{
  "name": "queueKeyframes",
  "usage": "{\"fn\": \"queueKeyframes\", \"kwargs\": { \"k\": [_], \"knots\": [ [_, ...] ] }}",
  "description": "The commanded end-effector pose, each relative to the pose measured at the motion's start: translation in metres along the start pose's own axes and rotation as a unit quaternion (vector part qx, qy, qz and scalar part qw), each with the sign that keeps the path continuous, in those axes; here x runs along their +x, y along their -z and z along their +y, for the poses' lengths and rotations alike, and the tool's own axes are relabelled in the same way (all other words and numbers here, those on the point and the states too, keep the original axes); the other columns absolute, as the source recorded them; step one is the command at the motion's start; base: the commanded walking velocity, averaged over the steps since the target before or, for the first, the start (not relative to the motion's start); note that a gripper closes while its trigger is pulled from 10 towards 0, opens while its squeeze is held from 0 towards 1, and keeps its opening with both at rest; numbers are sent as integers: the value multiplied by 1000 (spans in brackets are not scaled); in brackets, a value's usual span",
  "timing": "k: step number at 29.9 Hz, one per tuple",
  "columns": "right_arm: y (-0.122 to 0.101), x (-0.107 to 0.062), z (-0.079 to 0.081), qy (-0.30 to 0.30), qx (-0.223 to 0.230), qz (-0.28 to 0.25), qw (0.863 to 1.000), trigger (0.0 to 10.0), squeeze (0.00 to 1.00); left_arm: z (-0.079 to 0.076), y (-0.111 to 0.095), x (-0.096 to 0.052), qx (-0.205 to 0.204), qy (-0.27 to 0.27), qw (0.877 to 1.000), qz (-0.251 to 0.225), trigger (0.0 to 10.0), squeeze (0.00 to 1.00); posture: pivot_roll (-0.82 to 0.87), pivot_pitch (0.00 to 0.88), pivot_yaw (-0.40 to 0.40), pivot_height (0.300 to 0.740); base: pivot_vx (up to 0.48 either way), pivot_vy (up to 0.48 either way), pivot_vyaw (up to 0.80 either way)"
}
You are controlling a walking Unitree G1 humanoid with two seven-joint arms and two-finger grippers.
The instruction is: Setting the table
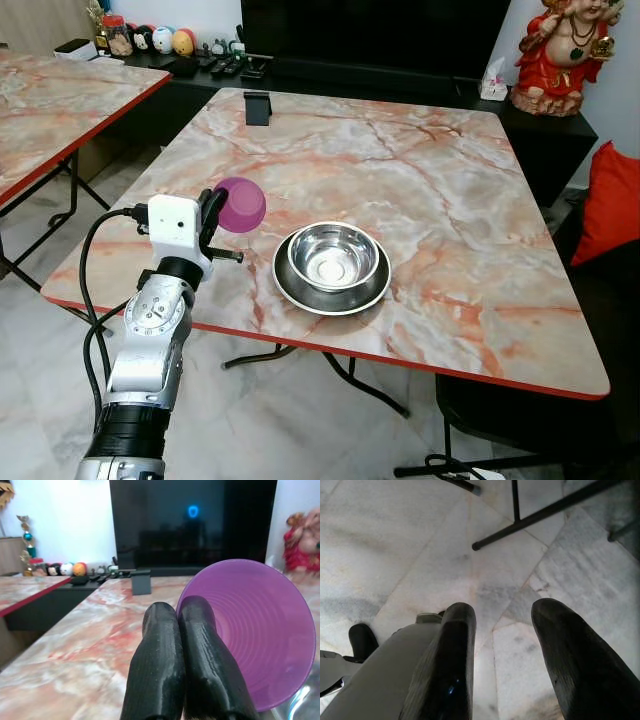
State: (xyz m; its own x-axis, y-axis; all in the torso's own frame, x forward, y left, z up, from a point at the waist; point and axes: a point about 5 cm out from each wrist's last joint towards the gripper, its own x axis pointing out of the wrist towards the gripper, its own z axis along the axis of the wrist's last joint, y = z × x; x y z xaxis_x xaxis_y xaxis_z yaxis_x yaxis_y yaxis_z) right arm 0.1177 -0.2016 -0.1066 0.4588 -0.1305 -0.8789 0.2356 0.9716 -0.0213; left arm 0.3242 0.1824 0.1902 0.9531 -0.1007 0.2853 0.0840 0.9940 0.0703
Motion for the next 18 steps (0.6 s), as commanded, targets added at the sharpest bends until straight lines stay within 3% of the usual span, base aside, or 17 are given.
{"fn": "queueKeyframes", "kwargs": {
  "k": [1, 18],
  "knots": [
    [2, 0, -2, 2, -8, 2, 1000, 10000, 0, 3, -6, 6, -9, 1, 1000, -5, 10000, 0, 140, 0, -66, 711, 0, 0, 0],
    [1, 0, -2, 4, -6, 0, 1000, 10000, 0, 4, -10, 8, -19, -6, 1000, -13, 10000, 0, 140, 0, -65, 711, 14, 0, 0]
  ]
}}
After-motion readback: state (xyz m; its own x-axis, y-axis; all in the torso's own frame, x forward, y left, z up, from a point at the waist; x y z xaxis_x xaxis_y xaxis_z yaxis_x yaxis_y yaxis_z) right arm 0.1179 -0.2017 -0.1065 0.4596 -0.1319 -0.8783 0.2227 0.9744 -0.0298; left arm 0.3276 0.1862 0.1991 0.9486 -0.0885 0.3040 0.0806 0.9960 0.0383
